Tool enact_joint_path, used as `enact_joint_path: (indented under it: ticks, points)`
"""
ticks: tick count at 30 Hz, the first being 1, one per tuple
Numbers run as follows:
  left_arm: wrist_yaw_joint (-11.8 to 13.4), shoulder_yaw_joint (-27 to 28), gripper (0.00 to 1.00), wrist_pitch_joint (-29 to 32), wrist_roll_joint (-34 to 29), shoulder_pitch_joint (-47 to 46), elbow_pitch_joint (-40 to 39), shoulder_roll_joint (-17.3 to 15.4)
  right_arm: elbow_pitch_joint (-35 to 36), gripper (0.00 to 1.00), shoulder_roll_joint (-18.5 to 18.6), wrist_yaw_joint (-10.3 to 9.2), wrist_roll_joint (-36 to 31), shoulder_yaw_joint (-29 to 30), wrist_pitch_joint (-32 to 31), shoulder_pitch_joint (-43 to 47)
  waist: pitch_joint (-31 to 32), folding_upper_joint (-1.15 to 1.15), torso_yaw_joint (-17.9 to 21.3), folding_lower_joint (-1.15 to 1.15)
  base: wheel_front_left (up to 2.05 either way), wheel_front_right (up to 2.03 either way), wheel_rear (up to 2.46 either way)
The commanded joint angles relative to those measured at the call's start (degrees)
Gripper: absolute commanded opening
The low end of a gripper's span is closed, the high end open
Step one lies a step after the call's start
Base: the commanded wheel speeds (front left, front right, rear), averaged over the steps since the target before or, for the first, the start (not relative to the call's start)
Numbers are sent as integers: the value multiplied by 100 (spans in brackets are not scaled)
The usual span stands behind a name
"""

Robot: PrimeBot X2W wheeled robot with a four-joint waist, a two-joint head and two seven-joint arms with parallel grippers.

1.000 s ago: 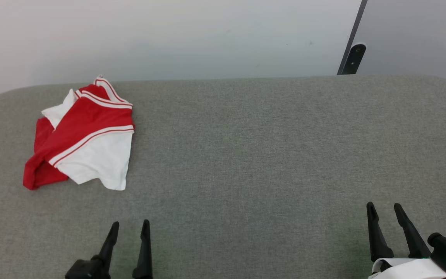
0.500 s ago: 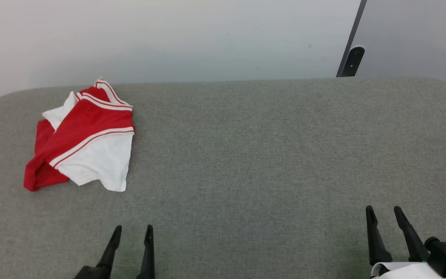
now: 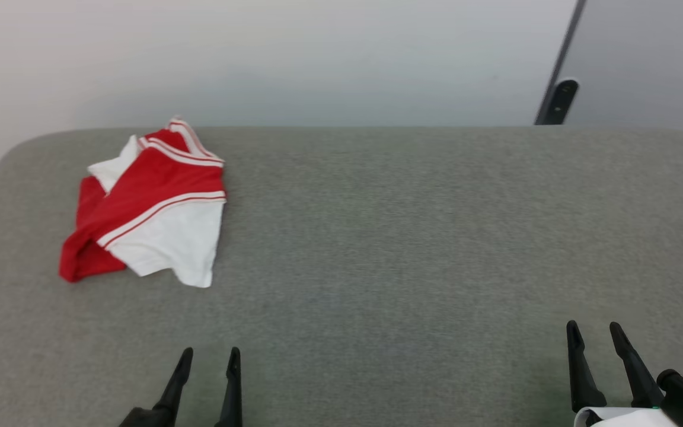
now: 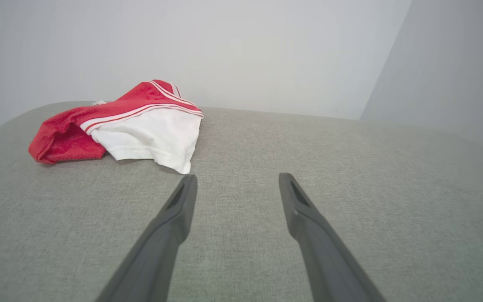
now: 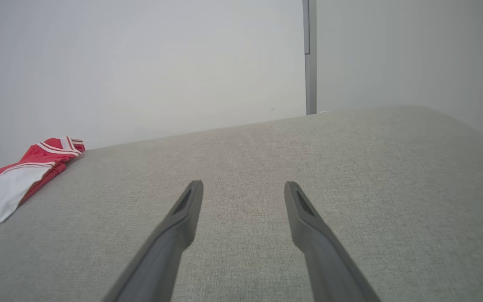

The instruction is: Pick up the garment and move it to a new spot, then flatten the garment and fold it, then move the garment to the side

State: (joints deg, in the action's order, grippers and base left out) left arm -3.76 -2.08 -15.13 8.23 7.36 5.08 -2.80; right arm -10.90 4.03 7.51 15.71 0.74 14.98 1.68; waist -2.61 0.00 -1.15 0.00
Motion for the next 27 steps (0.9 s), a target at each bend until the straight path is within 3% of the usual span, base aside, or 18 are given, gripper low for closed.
enact_joint_path:
  ticks: [1, 9, 13, 18, 27]
  points:
    - [30, -7, 100, -4, 50, 5, 17, -18, 18, 100, 10, -5, 32, 5, 29, 38, 43, 0, -182, 0, 0, 0, 0]
    - [238, -114, 100, -4, 200, 119, 23, -16, 2, 100, 47, -5, 10, -115, 28, 149, 170, 0, -1175, 0, 0, 0, 0]
    - [283, -206, 100, -4, 221, 184, 50, -17, -44, 100, 91, -5, 19, -226, 10, 238, 311, 0, -1958, 0, 0, 0, 0]
    - [334, -214, 100, -4, 217, 283, 55, -16, -80, 100, 95, -5, 39, -435, -22, 220, 412, 0, -2663, 0, 0, 0, 0]
    - [856, -154, 100, -4, 632, 550, -440, -12, -194, 100, 432, -5, 173, -1253, -284, -555, -1, 0, -2935, 0, 0, 0, 0]
